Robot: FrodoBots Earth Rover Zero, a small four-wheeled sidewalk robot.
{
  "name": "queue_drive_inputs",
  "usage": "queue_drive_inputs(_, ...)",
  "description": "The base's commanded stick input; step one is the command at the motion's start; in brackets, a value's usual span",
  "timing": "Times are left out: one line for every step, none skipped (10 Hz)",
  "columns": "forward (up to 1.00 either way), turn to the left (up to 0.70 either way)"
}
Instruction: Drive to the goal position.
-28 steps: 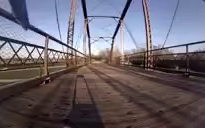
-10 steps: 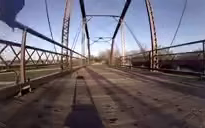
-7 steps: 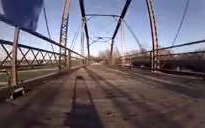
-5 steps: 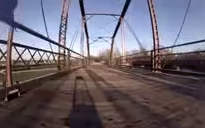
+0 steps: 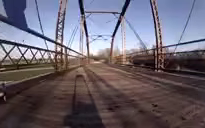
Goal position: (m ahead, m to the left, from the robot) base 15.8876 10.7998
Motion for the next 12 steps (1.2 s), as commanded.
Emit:
queue_drive_inputs(0.70, 0.00)
queue_drive_inputs(0.70, 0.00)
queue_drive_inputs(0.70, 0.00)
queue_drive_inputs(0.70, 0.00)
queue_drive_inputs(0.70, 0.00)
queue_drive_inputs(0.70, 0.00)
queue_drive_inputs(0.70, 0.00)
queue_drive_inputs(0.70, 0.00)
queue_drive_inputs(0.70, 0.00)
queue_drive_inputs(0.70, 0.00)
queue_drive_inputs(0.70, 0.00)
queue_drive_inputs(0.70, 0.00)
